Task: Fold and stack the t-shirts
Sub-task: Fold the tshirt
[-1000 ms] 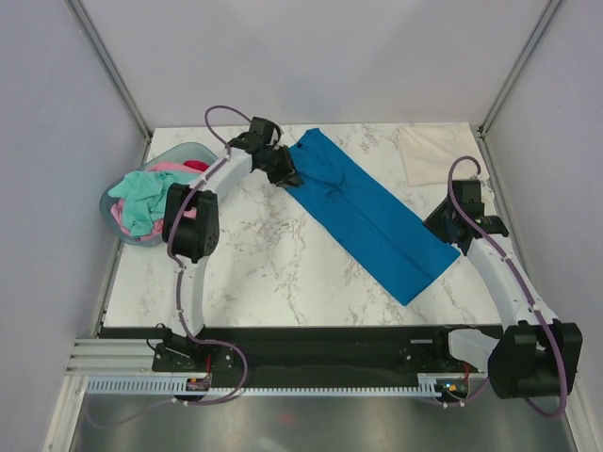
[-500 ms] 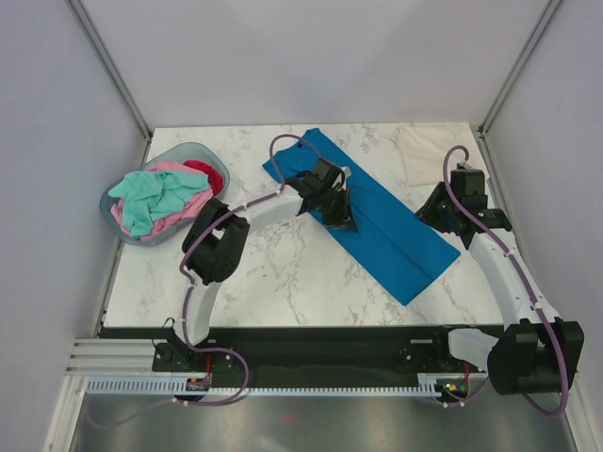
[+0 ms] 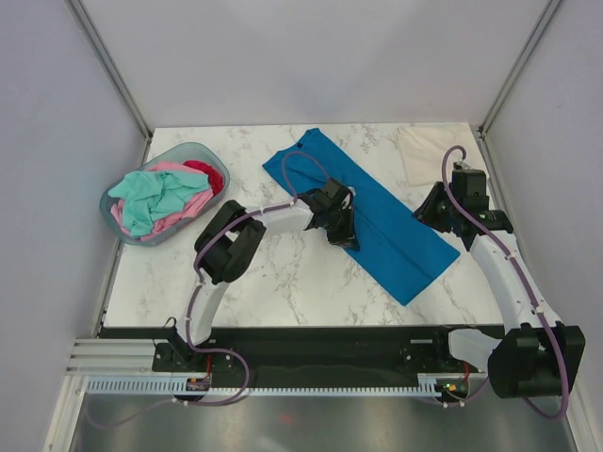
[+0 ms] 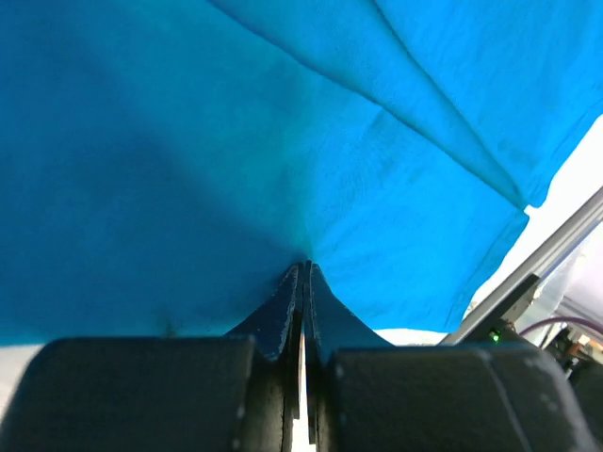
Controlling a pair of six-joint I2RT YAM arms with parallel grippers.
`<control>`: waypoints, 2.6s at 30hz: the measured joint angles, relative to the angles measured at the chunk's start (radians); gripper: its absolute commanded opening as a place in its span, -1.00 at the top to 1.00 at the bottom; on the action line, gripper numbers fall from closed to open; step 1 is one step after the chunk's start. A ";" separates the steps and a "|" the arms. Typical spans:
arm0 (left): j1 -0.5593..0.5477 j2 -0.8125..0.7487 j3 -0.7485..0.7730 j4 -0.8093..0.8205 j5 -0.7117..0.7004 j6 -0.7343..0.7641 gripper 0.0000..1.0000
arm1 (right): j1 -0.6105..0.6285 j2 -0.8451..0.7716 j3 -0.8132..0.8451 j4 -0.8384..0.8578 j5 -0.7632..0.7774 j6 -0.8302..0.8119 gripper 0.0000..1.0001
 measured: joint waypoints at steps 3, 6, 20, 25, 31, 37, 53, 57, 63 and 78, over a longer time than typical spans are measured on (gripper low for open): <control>0.000 -0.035 -0.053 0.020 -0.020 -0.005 0.95 | 0.000 0.000 0.000 0.000 -0.003 -0.006 0.30; 0.000 -0.087 -0.120 0.018 -0.052 -0.004 0.95 | 0.000 0.005 0.001 -0.001 -0.010 -0.015 0.30; 0.004 -0.298 -0.348 -0.090 -0.229 0.024 0.95 | 0.000 0.082 0.015 0.004 -0.082 -0.042 0.26; 0.046 -0.357 -0.404 -0.156 -0.250 0.032 0.92 | 0.000 0.132 -0.025 0.024 -0.138 -0.056 0.25; 0.137 -0.415 -0.375 -0.267 -0.249 0.065 0.83 | 0.000 0.149 -0.057 0.044 -0.172 -0.058 0.24; 0.267 -0.418 -0.191 -0.310 -0.240 0.128 0.95 | 0.000 0.139 -0.076 0.084 -0.200 -0.051 0.24; 0.503 0.048 0.368 -0.328 -0.202 0.219 0.95 | 0.026 0.106 -0.100 0.138 -0.227 0.007 0.22; 0.496 0.133 0.445 -0.335 -0.194 0.219 0.95 | 0.029 0.105 -0.065 0.141 -0.226 0.015 0.22; 0.498 0.213 0.507 -0.334 -0.187 0.224 0.95 | 0.029 0.106 -0.028 0.143 -0.218 0.016 0.22; 0.561 0.383 0.750 -0.332 -0.092 0.219 0.95 | 0.029 0.190 0.038 0.143 -0.193 0.016 0.24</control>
